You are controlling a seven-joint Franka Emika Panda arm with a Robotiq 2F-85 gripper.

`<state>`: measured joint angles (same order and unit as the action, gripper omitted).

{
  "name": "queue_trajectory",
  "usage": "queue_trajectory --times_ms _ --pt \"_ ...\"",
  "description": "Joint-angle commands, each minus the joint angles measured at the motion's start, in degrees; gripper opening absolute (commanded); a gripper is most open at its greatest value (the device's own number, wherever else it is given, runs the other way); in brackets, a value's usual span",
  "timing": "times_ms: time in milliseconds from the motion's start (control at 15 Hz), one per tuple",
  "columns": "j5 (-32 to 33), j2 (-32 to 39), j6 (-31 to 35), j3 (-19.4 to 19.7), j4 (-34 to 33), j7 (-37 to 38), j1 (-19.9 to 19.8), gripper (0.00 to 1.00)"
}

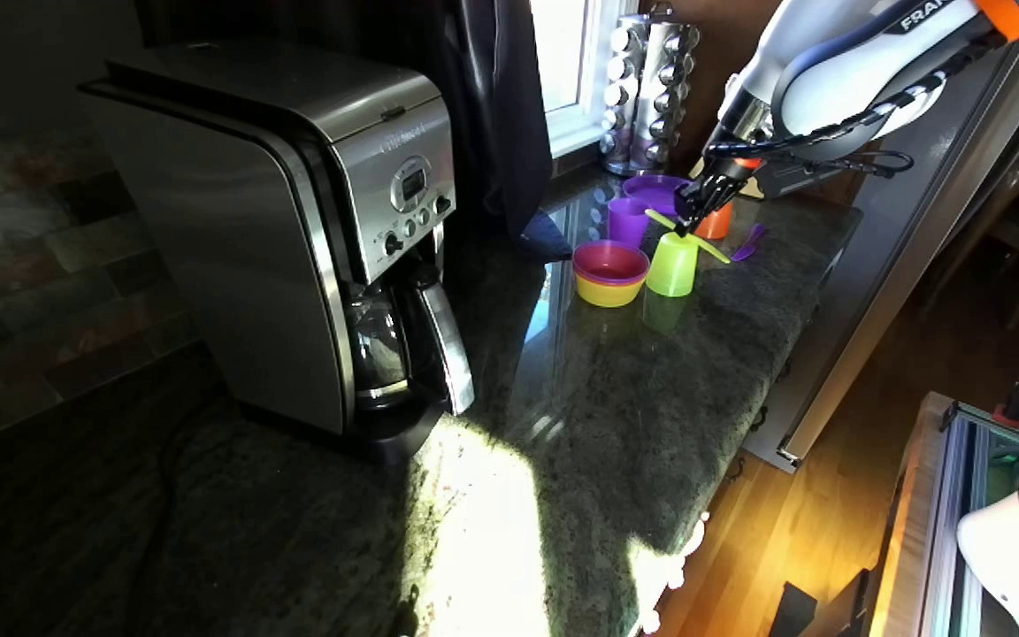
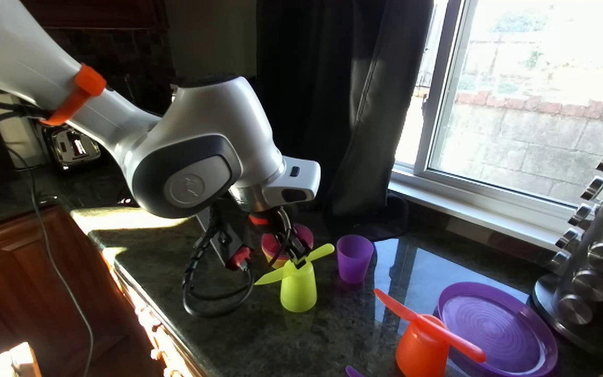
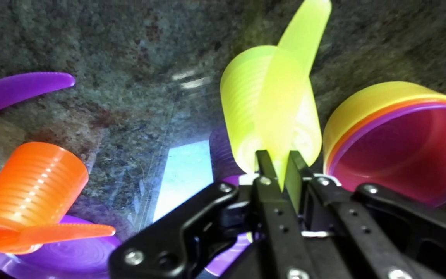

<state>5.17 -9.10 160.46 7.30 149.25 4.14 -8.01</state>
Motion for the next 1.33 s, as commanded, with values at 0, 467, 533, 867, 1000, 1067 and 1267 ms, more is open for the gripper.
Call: queue_trajectory --times_ms 0,467,533,867,1000,1067,1267 --pt "1.67 -2.34 0.82 -1.09 2.46 1.79 -1.30 0.04" --pt "1.18 -2.00 0.66 -1.31 2.19 1.90 -1.66 0.04" --pt "1.20 -1.93 0.69 -1.33 2.12 1.97 -1.69 0.04" --pt "0.96 -1.40 0.80 -1.32 1.72 2.01 -1.67 0.04" --pt "1.04 -1.12 0.84 -1.36 1.55 2.31 -1.73 0.04" --pt "1.01 -1.05 0.78 -1.35 1.49 2.39 -1.73 0.04" --pt "1.15 -0.82 0.84 -1.40 1.39 2.84 -1.81 0.09"
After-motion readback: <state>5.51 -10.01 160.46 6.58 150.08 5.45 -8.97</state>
